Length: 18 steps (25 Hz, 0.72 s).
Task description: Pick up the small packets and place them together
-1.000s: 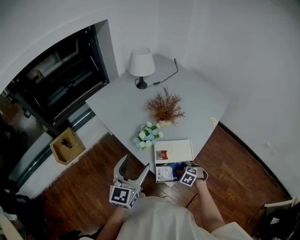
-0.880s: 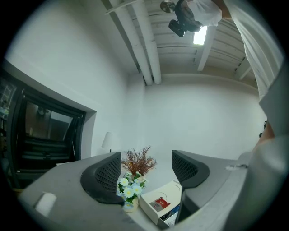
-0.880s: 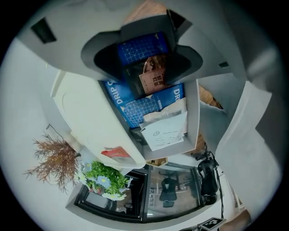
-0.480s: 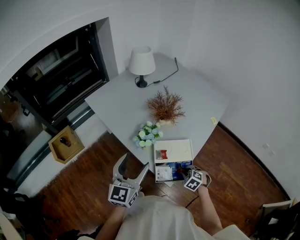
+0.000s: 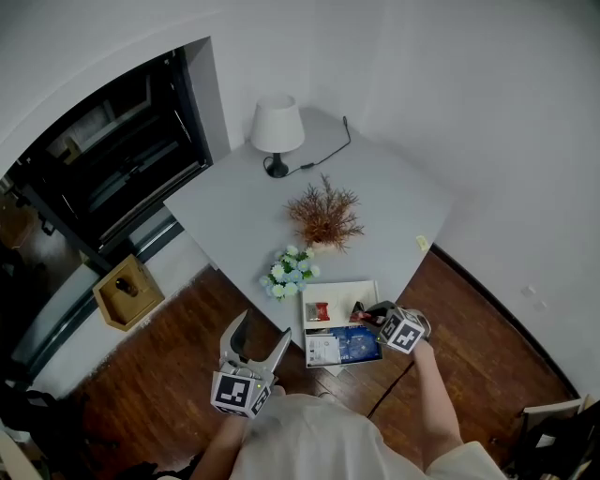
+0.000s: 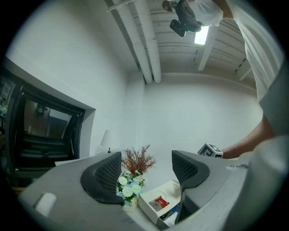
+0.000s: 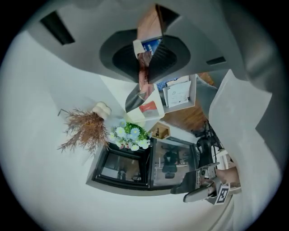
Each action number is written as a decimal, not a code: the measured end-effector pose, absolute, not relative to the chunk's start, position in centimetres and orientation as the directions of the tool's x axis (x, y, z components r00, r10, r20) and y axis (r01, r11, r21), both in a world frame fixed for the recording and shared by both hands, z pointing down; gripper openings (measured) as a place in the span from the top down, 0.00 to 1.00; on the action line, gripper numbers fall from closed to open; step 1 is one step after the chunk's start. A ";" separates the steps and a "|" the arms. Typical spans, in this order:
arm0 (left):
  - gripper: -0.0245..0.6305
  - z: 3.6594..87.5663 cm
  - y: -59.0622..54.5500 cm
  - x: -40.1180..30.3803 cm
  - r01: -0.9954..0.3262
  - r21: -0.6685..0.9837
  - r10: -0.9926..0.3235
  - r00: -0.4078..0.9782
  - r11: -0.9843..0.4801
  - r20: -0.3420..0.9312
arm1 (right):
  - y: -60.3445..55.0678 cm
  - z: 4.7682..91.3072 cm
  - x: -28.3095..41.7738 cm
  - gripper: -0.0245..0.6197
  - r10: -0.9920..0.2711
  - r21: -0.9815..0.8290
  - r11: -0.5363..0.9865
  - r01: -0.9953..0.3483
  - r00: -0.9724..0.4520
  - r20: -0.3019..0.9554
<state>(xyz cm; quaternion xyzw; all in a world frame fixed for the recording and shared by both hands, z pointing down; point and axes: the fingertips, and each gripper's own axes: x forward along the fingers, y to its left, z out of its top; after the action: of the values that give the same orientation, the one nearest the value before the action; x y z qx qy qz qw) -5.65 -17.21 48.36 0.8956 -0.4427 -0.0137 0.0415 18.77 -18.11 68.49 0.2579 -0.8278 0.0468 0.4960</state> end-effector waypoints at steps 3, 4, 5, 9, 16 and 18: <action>0.45 48.1 -17.2 -6.0 -0.801 0.085 -0.804 0.595 -0.592 0.007 | -19.9 70.5 19.1 0.84 -0.270 0.118 0.912 -0.393 -0.357 0.894; 0.45 48.0 -17.1 -6.2 -0.806 0.084 -0.809 0.588 -0.586 0.008 | -20.2 71.5 19.3 0.84 -0.231 0.093 0.924 -0.372 -0.349 0.908; 0.45 48.0 -17.1 -6.5 -0.811 0.084 -0.814 0.581 -0.579 0.009 | -20.4 72.2 19.5 0.84 -0.193 0.063 0.932 -0.357 -0.341 0.920; 0.45 48.2 -16.9 -7.6 -0.834 0.080 -0.835 0.549 -0.546 0.020 | -21.9 74.2 20.2 0.82 -0.142 0.037 0.938 -0.344 -0.284 0.948; 0.45 48.6 -16.2 -8.2 -0.851 0.087 -0.852 0.522 -0.518 0.033 | -23.9 74.5 20.4 0.69 -0.194 0.097 0.934 -0.344 -0.259 0.946; 0.45 48.6 -16.2 -8.2 -0.854 0.094 -0.856 0.517 -0.512 0.028 | -24.0 74.2 20.1 0.69 -0.205 0.105 0.930 -0.351 -0.263 0.943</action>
<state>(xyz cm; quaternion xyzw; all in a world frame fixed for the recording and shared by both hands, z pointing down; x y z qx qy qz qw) -8.25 -16.19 48.58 0.8695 -0.4915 -0.0110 0.0476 20.10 -23.96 74.21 0.1758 -0.7920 0.0628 0.5812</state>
